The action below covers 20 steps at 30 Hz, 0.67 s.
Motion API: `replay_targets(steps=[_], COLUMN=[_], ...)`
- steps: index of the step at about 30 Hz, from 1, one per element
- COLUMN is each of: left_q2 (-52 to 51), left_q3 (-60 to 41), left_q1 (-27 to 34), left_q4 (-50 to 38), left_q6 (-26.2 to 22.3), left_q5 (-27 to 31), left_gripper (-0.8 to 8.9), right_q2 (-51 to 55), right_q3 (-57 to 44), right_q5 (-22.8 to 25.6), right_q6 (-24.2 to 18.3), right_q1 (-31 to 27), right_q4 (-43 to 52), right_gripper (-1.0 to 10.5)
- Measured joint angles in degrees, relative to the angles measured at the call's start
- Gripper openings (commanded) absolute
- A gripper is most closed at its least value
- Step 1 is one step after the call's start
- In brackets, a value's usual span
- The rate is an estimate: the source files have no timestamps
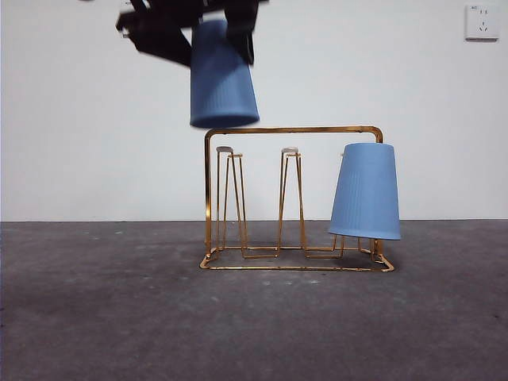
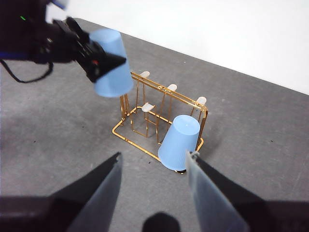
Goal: Pick up cup 1,put cup 1 in the cup rack,pick up cup 2,put cup 2 in the cup rack
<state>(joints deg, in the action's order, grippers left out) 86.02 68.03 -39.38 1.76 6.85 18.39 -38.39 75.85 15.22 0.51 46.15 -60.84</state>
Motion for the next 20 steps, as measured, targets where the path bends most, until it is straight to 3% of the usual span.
replay_targets(steps=[20], left_q2=[9.1], left_q3=[0.0], left_q1=[1.0], left_q4=[0.0], left_q6=[0.0], left_q5=[0.5], left_gripper=[-0.07], right_q2=[0.0], right_q3=[0.0], right_q5=[-0.3], right_q6=[0.2], right_q1=[0.0], right_q4=[-2.5], right_gripper=[2.2])
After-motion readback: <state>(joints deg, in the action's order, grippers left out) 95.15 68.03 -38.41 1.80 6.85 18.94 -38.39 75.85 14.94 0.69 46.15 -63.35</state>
